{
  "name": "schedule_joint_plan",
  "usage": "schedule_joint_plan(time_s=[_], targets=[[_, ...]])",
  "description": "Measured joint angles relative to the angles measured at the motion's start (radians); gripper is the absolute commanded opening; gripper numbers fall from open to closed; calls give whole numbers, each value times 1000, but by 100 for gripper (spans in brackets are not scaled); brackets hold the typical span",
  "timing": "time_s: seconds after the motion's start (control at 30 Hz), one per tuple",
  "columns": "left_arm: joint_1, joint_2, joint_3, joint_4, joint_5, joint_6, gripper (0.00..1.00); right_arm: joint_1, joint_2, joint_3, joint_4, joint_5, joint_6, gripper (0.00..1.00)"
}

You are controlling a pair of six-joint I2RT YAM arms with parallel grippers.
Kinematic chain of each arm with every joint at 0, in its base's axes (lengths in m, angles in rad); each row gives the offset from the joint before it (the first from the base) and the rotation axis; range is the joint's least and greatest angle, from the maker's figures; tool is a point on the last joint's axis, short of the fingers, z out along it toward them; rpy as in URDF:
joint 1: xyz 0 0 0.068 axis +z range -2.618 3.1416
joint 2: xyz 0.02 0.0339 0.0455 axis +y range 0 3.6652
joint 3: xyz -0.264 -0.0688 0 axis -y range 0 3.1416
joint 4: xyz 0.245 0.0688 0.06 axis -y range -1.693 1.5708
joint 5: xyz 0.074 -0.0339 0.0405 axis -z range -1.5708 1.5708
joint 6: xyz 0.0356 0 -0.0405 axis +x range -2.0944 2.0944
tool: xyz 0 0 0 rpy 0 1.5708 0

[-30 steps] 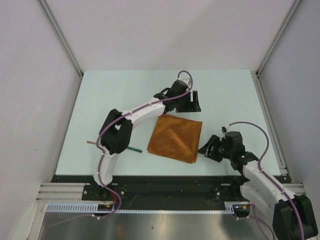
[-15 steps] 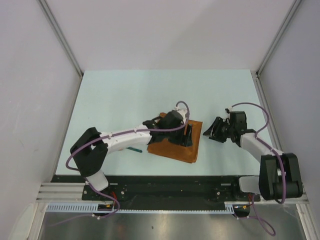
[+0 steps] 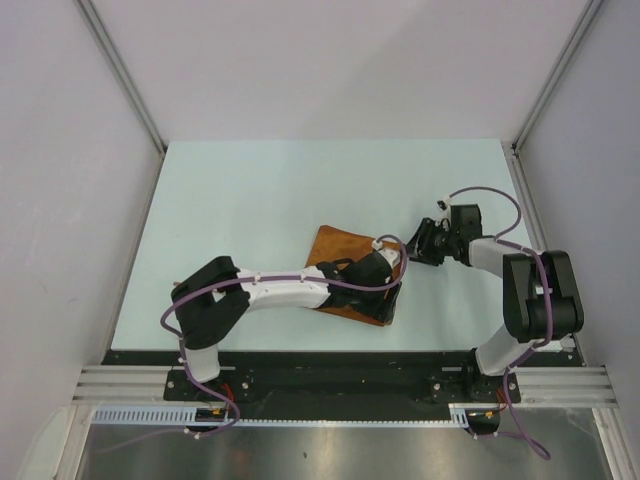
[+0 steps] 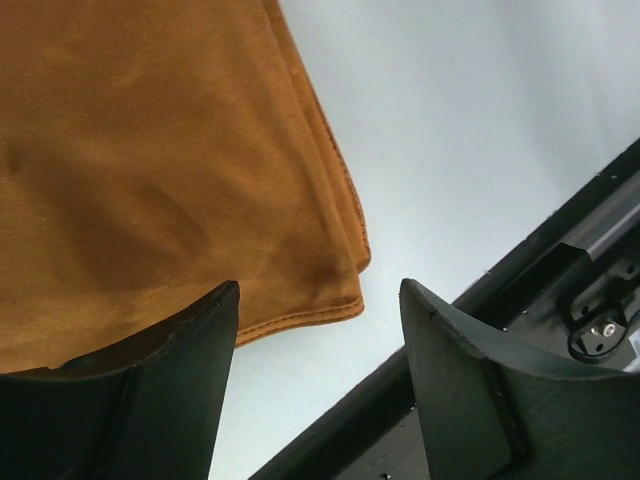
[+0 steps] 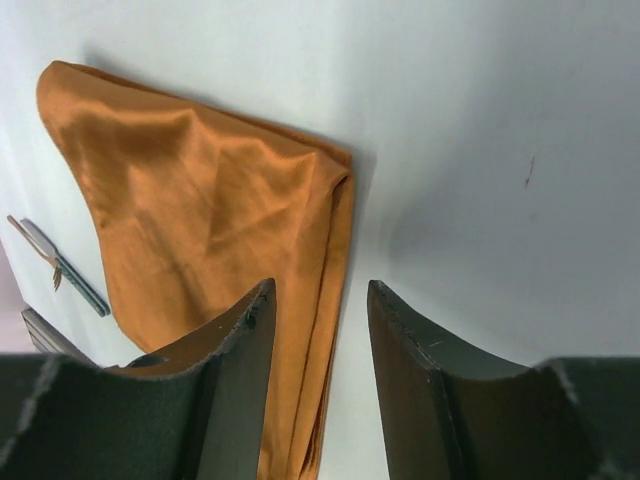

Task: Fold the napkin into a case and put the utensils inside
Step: Smooth out the lower triangle-folded napkin at the center of the board.

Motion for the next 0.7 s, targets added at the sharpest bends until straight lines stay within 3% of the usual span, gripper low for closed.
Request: schedule_joint_plan(time_s=[0.57, 0.7], targets=[[-32, 51, 51, -56, -42, -18, 59, 7, 117, 37, 72, -39, 4, 42], [-40, 61, 51, -72, -41, -27, 48, 7, 129, 45, 80, -47, 4, 41]])
